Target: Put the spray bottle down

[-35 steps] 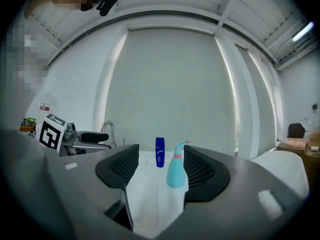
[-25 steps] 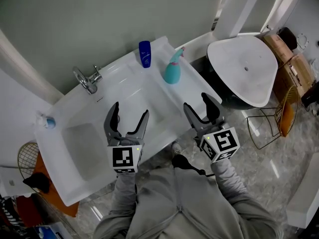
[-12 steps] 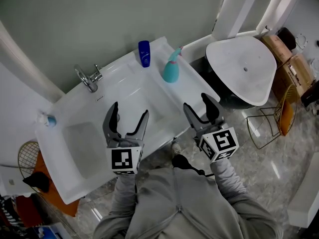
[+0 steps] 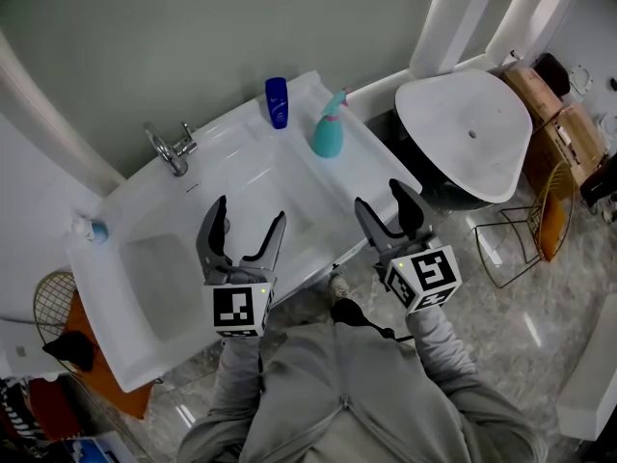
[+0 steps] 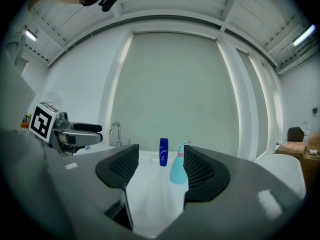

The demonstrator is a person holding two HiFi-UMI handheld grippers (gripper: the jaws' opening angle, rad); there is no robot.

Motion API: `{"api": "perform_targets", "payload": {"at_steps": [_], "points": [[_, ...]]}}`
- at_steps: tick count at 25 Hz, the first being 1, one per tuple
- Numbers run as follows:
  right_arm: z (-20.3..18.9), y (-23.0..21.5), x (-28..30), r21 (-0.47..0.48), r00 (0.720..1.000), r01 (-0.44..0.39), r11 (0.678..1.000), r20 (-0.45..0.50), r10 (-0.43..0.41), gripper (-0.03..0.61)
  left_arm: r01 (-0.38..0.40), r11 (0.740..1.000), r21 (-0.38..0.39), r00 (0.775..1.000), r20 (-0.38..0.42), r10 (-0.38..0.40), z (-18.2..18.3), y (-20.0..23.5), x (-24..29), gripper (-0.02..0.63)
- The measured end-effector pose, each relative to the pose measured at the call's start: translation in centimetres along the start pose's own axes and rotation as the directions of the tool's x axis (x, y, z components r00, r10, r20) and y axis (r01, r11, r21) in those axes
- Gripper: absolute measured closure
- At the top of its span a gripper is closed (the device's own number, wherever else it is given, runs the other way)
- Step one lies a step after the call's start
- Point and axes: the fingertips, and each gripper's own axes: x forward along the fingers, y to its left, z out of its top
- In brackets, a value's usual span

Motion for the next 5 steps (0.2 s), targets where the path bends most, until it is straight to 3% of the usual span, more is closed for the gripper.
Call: {"api": "perform_targets", "payload": {"at_steps": [5], "points": [[-0.07, 0.18, -0.23, -0.003, 1.000, 0.000, 1.000, 0.000, 0.000, 0.317, 0.001, 1.000, 0.009, 1.000, 0.031, -0.001, 0.25, 0.07, -0.15, 0.195]]}}
